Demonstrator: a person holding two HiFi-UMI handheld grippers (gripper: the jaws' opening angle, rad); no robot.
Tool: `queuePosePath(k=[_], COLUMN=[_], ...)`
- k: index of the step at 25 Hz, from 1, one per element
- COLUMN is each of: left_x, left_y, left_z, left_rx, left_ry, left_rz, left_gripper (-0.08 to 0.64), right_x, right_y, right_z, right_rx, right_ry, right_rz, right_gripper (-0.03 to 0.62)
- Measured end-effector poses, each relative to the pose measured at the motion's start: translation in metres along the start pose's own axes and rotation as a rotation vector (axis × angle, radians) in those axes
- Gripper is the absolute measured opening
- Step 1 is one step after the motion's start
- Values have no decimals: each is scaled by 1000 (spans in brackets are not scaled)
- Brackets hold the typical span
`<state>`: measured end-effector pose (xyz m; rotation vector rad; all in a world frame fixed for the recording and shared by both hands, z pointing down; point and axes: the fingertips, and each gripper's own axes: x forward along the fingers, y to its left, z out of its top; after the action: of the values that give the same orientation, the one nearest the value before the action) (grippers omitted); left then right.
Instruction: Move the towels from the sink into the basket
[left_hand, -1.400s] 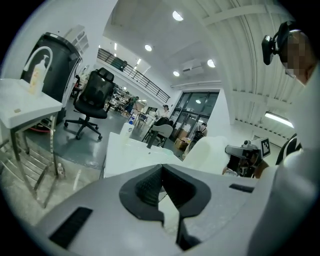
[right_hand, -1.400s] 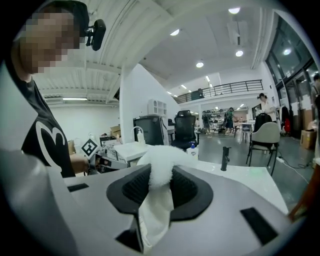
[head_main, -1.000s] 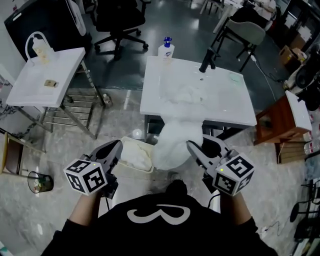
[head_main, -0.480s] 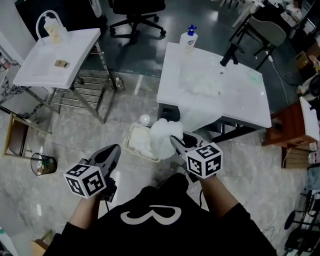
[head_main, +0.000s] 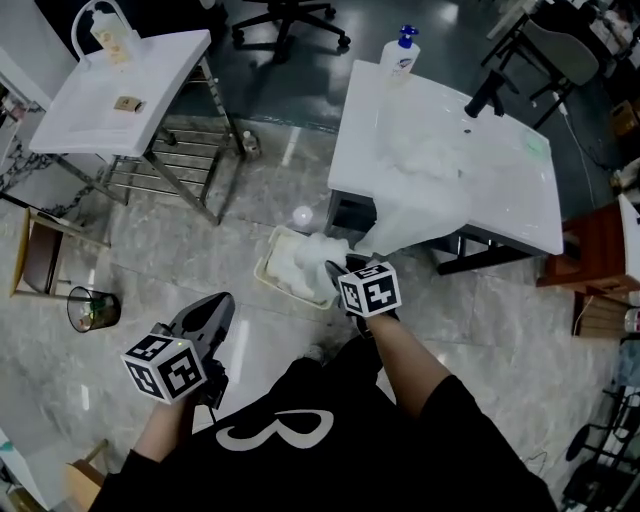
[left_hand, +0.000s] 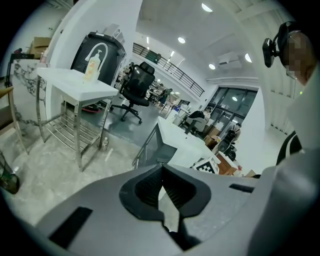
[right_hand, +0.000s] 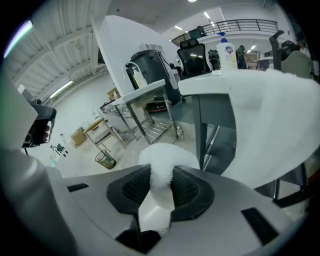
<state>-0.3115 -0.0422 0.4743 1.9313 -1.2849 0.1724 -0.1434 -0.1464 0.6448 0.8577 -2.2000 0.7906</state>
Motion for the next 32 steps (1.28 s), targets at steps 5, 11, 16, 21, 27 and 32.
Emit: queuePosePath(k=[5, 11, 16, 21, 27, 32], left_x=[0, 1, 6, 17, 32, 48], left_y=[1, 8, 15, 13, -7, -33], left_z=[-1, -13, -21, -23, -10, 1], left_rx=[1, -8, 0, -5, 23, 25], left_ry=[1, 27, 51, 60, 43, 34], left_rz=[22, 38, 43, 16, -66, -134], left_gripper=[6, 6, 6, 6, 6, 6], right_x=[35, 67, 84, 71, 18, -43], right_y=[-8, -7, -11, -23, -34, -37], right_z=[-17, -35, -60, -69, -54, -20], right_rx=[15, 56, 103, 152, 156, 65], right_ry=[74, 135, 179, 126, 27, -55], right_rz=[11, 58, 56, 28, -13, -42], right_gripper=[107, 107, 187, 288, 289, 299])
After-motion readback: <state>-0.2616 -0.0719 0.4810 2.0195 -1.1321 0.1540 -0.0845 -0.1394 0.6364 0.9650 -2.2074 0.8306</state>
